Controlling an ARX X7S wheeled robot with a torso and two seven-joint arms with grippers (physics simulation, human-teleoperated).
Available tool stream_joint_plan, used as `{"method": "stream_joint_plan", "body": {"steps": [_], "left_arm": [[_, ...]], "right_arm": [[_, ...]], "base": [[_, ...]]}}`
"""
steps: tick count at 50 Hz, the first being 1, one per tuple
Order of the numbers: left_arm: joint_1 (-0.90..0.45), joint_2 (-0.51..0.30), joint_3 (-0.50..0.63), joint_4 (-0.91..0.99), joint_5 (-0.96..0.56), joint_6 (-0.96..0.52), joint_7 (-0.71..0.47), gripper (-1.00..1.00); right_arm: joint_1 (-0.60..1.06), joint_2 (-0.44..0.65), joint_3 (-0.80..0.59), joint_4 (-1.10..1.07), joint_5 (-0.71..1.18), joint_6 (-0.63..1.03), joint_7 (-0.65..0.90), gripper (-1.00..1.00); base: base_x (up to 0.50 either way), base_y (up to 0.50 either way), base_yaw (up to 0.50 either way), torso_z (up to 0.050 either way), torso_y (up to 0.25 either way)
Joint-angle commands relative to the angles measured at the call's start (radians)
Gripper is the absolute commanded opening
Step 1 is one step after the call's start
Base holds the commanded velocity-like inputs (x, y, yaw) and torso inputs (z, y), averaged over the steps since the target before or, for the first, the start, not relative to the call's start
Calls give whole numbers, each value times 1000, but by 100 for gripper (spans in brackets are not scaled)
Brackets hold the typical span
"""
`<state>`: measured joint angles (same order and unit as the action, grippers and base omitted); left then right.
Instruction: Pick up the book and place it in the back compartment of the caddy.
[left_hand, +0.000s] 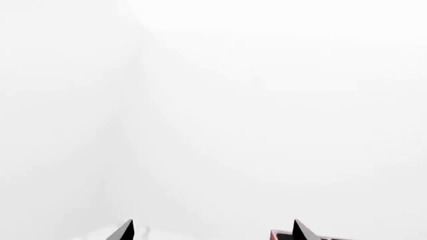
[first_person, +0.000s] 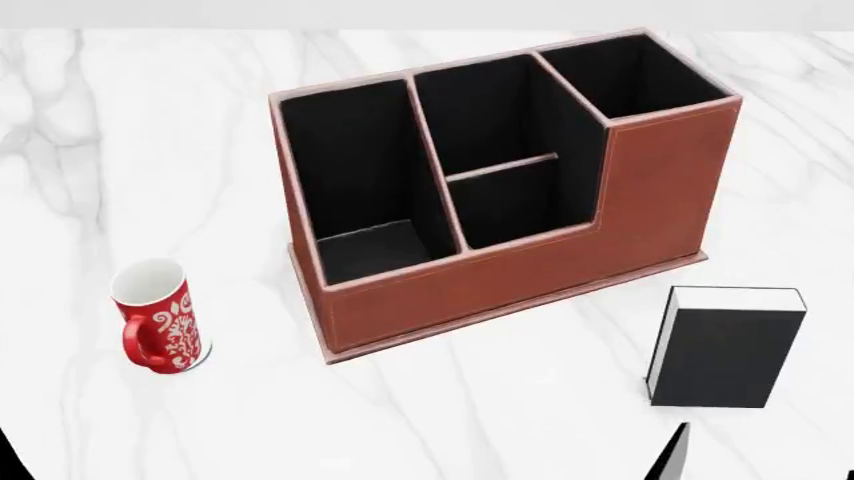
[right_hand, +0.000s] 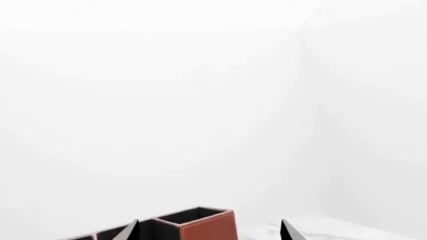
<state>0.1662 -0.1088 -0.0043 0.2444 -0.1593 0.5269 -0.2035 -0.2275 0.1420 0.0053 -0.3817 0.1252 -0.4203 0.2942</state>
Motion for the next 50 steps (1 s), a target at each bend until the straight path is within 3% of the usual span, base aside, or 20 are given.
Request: {"method": "stream_joint_plan", "body": {"steps": [1, 50], "left_arm": [[0, -12, 2, 2, -13, 8, -23, 100], [-10, -54, 37, -11, -44, 22, -66, 100]], "right_arm": [[1, 8, 4, 10, 33, -40, 12, 100], [-6, 41, -22, 16, 54, -51, 51, 100]], "base": [[0, 0, 0, 0, 0], [0, -84, 0, 0, 0]]}}
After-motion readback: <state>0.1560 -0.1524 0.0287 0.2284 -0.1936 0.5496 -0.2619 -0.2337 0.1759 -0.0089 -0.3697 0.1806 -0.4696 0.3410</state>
